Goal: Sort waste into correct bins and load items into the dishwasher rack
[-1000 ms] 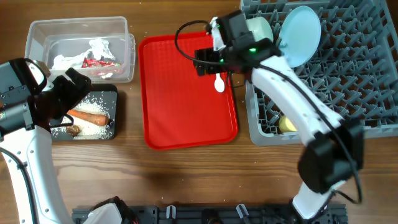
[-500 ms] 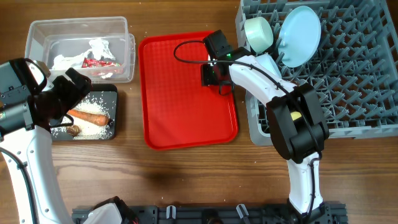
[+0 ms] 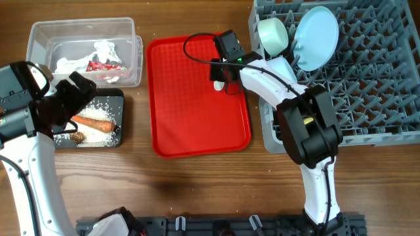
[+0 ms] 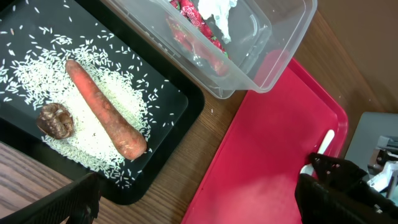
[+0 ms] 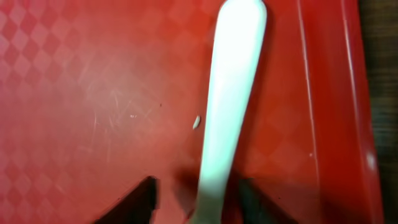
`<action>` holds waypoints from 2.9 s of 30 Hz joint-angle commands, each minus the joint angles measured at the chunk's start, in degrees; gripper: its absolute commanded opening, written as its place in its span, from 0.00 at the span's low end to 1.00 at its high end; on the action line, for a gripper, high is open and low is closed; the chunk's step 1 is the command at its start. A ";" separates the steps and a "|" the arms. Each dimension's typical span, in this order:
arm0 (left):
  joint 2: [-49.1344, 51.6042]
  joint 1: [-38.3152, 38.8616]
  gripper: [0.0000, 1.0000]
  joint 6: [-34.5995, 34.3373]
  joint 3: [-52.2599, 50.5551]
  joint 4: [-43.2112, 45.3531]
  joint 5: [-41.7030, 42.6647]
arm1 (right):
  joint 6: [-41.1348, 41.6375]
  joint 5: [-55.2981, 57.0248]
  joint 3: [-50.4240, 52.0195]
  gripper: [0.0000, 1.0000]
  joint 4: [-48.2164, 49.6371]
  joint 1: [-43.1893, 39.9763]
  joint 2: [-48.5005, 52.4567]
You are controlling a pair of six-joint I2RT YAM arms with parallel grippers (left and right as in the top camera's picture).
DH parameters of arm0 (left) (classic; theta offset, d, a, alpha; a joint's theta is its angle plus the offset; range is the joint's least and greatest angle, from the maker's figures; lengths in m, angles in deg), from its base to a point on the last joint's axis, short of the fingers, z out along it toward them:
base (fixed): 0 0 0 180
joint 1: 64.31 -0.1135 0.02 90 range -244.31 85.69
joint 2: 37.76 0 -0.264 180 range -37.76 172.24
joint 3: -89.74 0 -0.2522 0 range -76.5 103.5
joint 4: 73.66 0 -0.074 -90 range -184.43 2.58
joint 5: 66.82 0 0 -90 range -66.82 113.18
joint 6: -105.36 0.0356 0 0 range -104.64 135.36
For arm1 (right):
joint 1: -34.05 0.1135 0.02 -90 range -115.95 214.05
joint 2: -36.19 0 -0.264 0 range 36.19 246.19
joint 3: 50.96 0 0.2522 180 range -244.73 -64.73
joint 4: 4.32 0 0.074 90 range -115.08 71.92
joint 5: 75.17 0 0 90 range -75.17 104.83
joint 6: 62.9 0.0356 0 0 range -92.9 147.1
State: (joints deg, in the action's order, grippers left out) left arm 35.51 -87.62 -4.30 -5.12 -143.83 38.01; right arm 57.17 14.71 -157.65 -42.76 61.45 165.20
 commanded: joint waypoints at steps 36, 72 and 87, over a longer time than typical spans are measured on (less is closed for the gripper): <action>0.02 -0.33 1.00 -0.46 0.63 0.13 0.07 | -33.86 6.32 5.29 0.18 -48.33 -24.68 -44.11; 0.02 -0.33 1.00 -0.46 0.63 0.13 0.07 | -19.43 -3.08 90.16 1.00 19.32 -22.45 -127.82; 0.00 -0.33 1.00 -0.46 0.63 0.17 0.07 | -19.41 -3.41 91.41 1.00 22.29 -22.45 -128.58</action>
State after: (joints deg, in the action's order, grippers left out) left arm 35.73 -87.62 -4.48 -5.10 -143.83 38.01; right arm 38.11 12.26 -66.88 -20.95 39.20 37.22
